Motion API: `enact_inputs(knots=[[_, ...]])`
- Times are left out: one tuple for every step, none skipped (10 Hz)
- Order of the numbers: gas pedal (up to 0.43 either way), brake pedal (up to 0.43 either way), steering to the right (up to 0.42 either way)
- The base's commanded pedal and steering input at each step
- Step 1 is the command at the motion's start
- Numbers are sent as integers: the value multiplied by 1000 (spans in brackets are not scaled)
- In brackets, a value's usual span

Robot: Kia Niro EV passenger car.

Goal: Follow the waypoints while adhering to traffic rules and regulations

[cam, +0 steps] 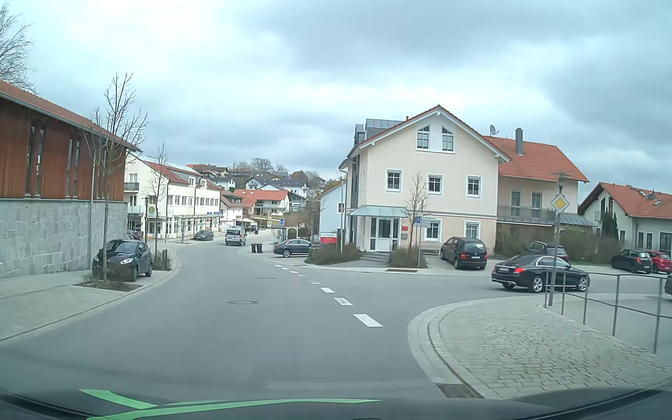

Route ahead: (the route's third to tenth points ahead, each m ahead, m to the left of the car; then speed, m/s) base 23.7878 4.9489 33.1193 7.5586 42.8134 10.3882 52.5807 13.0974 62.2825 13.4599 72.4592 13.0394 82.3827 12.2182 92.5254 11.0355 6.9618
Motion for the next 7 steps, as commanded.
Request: enact_inputs(knots=[[39,0,-65],[59,0,-65],[67,0,-65],[67,0,-65],[67,0,-65],[79,0,-65],[87,0,-64]])
